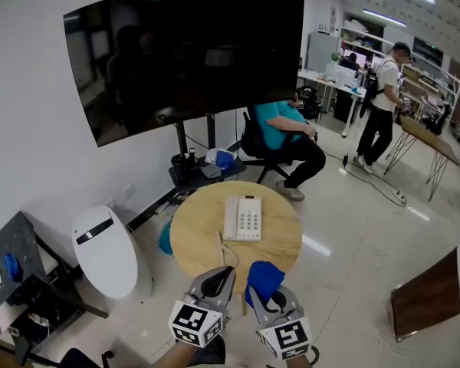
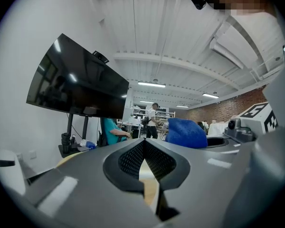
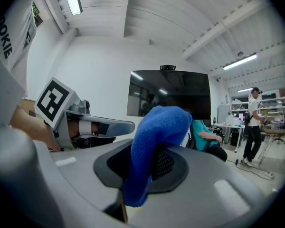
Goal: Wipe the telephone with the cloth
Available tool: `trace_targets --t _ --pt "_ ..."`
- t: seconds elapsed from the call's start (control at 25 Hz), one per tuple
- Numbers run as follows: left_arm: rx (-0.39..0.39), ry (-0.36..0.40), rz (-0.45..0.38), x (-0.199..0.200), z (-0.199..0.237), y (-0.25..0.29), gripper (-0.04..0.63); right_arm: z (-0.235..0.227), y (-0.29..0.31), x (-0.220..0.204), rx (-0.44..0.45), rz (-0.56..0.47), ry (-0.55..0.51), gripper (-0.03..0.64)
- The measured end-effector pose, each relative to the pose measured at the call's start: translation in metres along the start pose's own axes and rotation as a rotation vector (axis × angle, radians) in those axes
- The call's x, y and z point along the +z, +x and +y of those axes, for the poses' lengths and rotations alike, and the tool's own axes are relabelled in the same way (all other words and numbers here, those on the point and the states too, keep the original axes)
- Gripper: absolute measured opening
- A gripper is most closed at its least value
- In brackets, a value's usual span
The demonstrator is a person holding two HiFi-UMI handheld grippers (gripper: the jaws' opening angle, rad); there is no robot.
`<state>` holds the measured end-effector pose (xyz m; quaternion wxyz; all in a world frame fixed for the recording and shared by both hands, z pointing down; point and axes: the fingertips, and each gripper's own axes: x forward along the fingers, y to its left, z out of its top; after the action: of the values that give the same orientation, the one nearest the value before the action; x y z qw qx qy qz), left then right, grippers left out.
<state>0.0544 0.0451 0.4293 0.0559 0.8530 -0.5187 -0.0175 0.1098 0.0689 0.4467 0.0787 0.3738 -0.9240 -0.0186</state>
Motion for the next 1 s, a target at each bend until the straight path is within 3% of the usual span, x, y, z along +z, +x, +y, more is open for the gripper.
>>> trace_targets --t 0.48,1.0 --pt "0.0 -0.04 0.043 -0.01 0.06 0.057 0.0 -0.027 0.075 -0.002 0.022 0.046 0.008 0.06" --pt "-0.038 -0.073 0.061 -0.007 0.125 0.097 0.0 -0.04 0.147 0.008 -0.014 0.09 0.004 0.06"
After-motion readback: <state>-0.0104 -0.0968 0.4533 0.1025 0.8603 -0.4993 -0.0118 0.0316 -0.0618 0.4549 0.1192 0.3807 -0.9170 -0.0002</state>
